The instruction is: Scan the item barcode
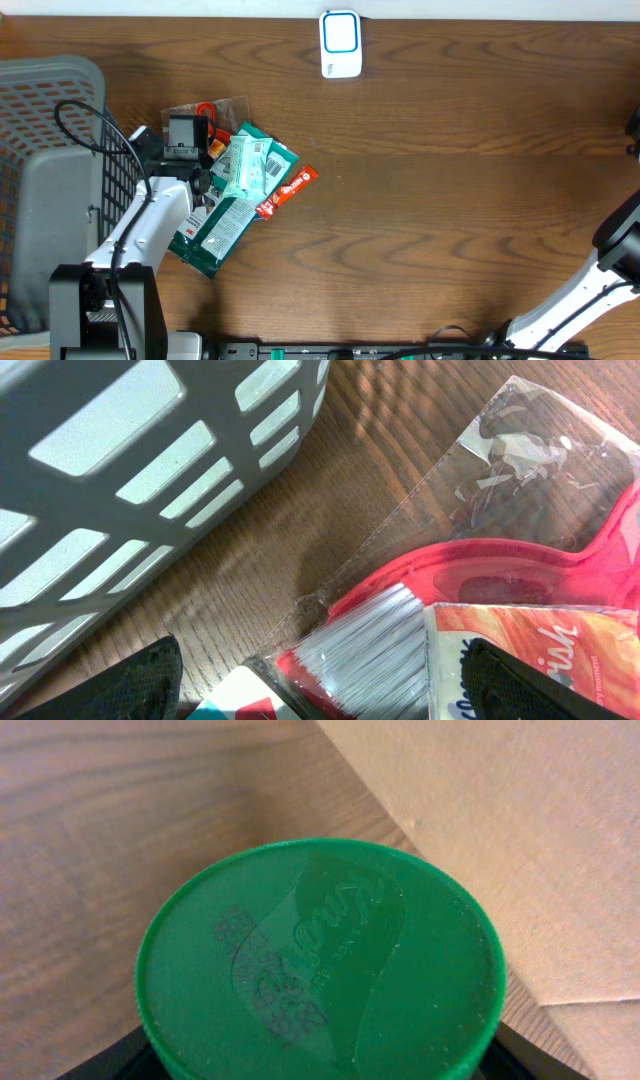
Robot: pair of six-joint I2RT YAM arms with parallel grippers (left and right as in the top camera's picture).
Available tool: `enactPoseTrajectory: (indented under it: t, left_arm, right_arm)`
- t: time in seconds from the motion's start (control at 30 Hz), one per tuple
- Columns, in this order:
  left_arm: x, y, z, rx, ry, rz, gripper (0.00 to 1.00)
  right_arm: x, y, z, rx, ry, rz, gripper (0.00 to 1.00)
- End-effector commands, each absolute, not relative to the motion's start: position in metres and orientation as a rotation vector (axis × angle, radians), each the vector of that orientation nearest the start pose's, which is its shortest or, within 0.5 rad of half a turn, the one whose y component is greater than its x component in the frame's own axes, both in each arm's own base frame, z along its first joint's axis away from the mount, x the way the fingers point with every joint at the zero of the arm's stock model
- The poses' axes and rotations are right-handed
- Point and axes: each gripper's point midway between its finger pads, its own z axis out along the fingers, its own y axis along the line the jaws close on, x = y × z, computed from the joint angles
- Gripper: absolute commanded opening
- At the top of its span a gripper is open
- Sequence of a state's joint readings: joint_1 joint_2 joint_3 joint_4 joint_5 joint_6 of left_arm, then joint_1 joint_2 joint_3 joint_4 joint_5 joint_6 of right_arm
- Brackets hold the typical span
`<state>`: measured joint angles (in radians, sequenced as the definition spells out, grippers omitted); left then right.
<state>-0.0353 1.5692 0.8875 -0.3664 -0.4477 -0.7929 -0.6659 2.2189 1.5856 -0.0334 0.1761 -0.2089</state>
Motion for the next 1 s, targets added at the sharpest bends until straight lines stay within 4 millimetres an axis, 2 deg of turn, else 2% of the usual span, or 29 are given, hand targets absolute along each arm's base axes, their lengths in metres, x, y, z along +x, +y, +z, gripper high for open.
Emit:
enactPoseTrajectory:
  t: [0.0,0.2,0.33,0.43,0.53,0.6,0.7,0.8,0.83,0.9,0.97]
  left_arm:
    - [0.361,0.063,0.065,-1.075,2.254,0.270,0.89]
    - [0.360,0.063,0.064,-1.075,2.258,0.272,0.89]
    - [0.359,0.063,0.064,-1.075,2.261,0.274,0.89]
    - [0.359,0.063,0.064,-1.075,2.261,0.274,0.89]
    - [0.359,0.063,0.064,-1.075,2.261,0.274,0.89]
    - [0.359,0.063,0.064,-1.075,2.261,0.274,0.89]
    - [0.359,0.063,0.064,-1.075,2.261,0.274,0.89]
    - [0.359,0.063,0.064,-1.075,2.262,0.274,0.89]
    - [0.359,0.063,0.064,-1.075,2.262,0.274,0.89]
    - [0.359,0.063,0.064,-1.075,2.261,0.275,0.89]
    - [0.359,0.063,0.064,-1.075,2.264,0.276,0.89]
  right_arm:
    - [0.439,-0.409,0.072,0.636,2.223,-0.711,0.01]
    - [0.414,-0.427,0.062,0.695,2.225,-0.730,0.01]
    - [0.402,-0.438,0.062,0.728,2.222,-0.743,0.10]
    - [0.395,-0.443,0.061,0.747,2.224,-0.748,0.23]
    - [0.392,-0.447,0.061,0.755,2.221,-0.753,0.26]
    - [0.392,-0.447,0.062,0.756,2.217,-0.754,0.32]
    - [0.392,-0.448,0.063,0.754,2.210,-0.757,0.36]
    - [0.394,-0.449,0.065,0.752,2.198,-0.761,0.49]
    - [0.394,-0.450,0.066,0.751,2.193,-0.763,0.56]
    - [0.395,-0.451,0.068,0.749,2.185,-0.766,0.74]
    - [0.395,-0.451,0.069,0.749,2.180,-0.768,0.96]
